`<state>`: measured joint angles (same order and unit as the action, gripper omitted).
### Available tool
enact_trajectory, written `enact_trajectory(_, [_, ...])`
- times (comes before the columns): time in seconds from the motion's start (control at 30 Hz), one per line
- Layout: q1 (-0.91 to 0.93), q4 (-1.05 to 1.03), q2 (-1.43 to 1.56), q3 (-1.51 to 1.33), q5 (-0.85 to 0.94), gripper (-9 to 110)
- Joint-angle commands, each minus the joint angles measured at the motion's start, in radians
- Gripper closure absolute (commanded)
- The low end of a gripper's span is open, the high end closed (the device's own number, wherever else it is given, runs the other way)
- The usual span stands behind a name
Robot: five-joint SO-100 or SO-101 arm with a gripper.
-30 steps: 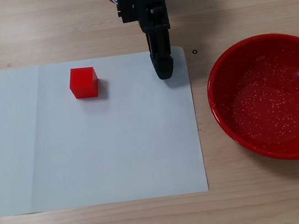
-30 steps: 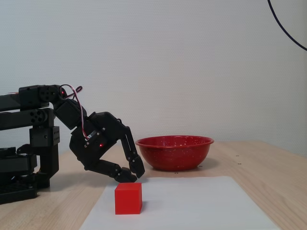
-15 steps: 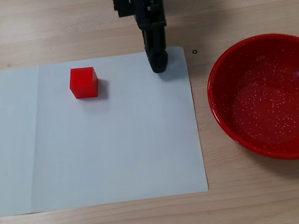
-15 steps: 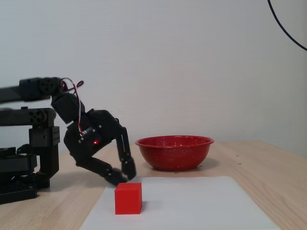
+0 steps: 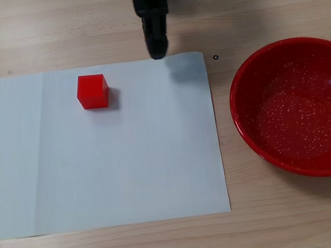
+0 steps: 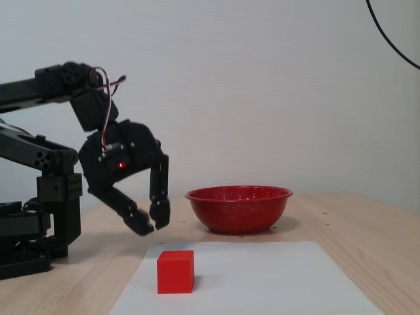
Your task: Grasp the red cube and put it in the red bowl.
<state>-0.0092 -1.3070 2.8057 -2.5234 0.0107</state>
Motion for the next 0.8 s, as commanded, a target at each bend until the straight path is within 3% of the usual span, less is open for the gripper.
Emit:
enact_trajectory(0.0, [-0.026,-0.026,-0.049,0.150,-0.017,100])
enact_trajectory(0.77, [-0.364,-0.298,-0.641,0.752,-0.239,101])
